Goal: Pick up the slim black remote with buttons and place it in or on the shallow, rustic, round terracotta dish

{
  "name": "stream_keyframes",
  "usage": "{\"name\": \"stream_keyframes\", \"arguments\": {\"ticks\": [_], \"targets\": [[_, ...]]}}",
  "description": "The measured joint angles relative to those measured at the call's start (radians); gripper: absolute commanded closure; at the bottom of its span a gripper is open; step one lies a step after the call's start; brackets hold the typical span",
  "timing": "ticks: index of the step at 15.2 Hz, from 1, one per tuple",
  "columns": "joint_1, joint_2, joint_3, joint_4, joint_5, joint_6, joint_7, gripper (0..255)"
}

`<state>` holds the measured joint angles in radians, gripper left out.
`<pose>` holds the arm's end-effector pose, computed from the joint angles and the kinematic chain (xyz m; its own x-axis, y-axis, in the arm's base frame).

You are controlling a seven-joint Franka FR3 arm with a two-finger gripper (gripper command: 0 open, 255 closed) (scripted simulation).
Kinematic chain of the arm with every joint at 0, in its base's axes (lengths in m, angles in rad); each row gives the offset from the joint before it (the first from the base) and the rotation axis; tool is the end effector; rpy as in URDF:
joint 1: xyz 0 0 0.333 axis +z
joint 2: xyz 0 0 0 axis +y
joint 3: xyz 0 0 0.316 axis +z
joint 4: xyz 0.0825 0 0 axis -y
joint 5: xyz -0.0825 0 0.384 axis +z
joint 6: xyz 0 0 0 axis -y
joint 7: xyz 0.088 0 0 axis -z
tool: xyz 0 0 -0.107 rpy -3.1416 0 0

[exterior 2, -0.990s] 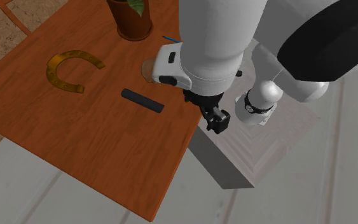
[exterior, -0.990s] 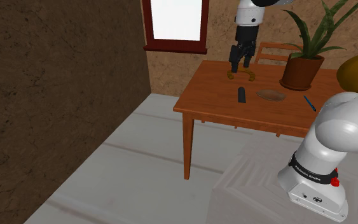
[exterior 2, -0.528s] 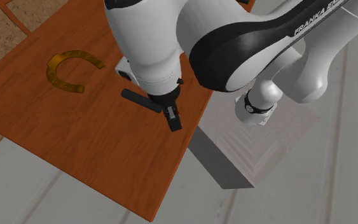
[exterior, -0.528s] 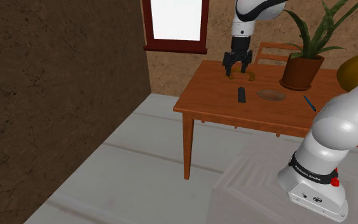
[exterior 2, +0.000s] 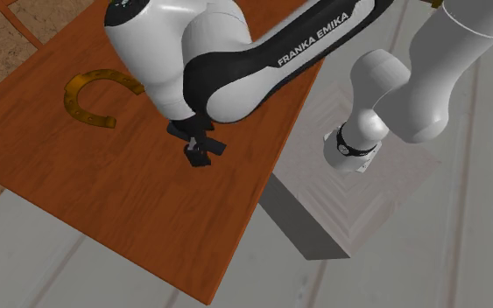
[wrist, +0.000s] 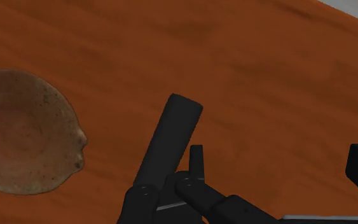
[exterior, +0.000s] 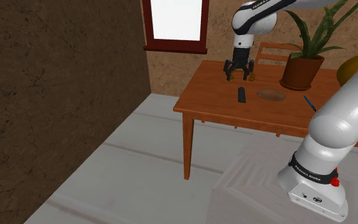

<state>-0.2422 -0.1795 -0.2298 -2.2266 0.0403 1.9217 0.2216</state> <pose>0.4261 -0.2172 0.4366 0.7566 -0.6378 -0.1439 -0.6489 -0.7595 -0.0458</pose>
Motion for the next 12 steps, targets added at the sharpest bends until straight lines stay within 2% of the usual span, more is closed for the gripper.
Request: {"name": "stream_keyframes", "arguments": {"ticks": [9, 12], "targets": [[-0.099, 0.237, -0.106, 0.081, 0.109, 0.089, 0.094, 0], [-0.114, 0.281, -0.119, 0.079, 0.136, 0.122, 0.105, 0]]}}
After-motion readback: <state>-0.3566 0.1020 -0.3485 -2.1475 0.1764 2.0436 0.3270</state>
